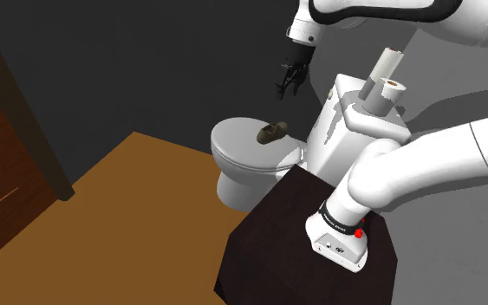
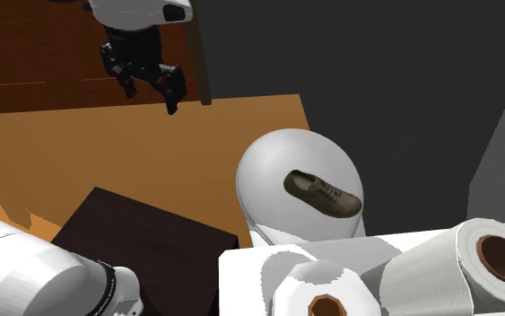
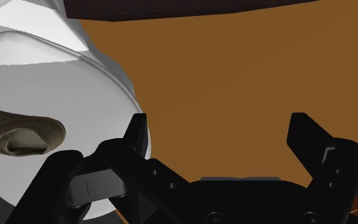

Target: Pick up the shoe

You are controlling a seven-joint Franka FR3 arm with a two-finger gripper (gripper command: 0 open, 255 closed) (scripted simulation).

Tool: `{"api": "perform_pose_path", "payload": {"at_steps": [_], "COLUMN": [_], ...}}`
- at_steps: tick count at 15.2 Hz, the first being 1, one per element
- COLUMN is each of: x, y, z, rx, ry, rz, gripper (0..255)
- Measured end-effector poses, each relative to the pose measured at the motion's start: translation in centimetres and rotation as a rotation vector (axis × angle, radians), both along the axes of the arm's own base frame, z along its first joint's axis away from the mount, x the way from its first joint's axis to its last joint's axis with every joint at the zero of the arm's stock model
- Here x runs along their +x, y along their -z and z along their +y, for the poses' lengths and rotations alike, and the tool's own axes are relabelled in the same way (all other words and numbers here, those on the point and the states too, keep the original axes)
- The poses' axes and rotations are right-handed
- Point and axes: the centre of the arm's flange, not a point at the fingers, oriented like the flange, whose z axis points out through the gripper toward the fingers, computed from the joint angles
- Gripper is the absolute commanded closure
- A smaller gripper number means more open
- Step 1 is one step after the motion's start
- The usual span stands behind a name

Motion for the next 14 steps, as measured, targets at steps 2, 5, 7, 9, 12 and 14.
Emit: {"api": "perform_pose_path", "payload": {"at_steps": [2,5,7,9,12,14], "x": [1.1,2.9,3.7,4.8,6.4,7.6], "y": [1.6,4.7,6.4,8.4,11.0,12.8], "z": [-1.7,-4.2,-5.4,-7.2,-9.5,-11.3], "rx": [0.0,0.0,0.0,0.0,0.0,0.0], "ry": [0.0,-0.001,-0.002,-0.002,-0.003,-0.003], "rz": [0.002,0.005,0.006,0.008,0.01,0.012], "gripper": [0,0,0,0,0,0]}}
